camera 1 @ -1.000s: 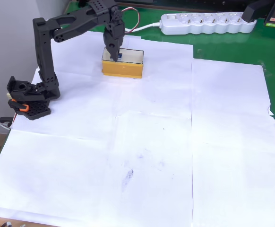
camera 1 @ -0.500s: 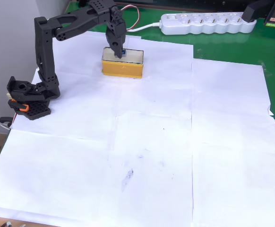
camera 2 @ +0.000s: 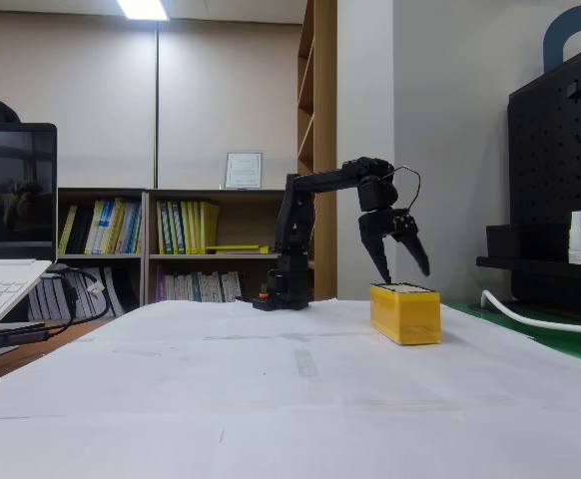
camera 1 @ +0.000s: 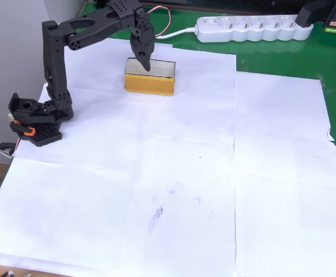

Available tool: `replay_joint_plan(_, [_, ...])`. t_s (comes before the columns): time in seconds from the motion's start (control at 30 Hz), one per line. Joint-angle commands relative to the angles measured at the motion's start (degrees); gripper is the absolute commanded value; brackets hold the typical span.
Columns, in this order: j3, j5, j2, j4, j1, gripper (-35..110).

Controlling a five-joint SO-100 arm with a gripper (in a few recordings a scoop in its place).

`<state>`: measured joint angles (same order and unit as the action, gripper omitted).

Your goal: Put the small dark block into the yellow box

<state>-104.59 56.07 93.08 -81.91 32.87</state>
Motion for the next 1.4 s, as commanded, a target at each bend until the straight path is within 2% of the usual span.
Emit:
replay_joint_plan(0.0, [-0.70,2.81,-8.96,-0.62,-0.88,36])
replay_joint_plan(0.2, [0.62,10.63,-20.65,-1.05,-7.65,36])
replay_joint_plan(0.3, [7.65,15.73,-31.29,2.11,-13.18,36])
replay_joint_plan(0.4, [15.03,21.62,-43.95,0.53,-18.37,36])
replay_joint_plan(0.6, [39.73,25.75,-65.48,5.80,-25.14,36])
replay_joint_plan(0.7, [57.30,24.87,-73.21,13.80,-27.33,35])
replay_joint_plan(0.8, [74.62,24.87,-83.06,21.18,-29.36,7])
replay_joint_plan(1.03, [89.47,25.84,-96.42,9.67,-30.85,0])
replay_joint_plan(1.17, [97.56,26.46,-100.90,10.20,-31.99,0])
replay_joint_plan(1.23, [98.61,25.05,-101.69,10.55,-31.64,0])
replay_joint_plan(1.37, [98.61,26.98,-103.62,3.16,-31.03,0])
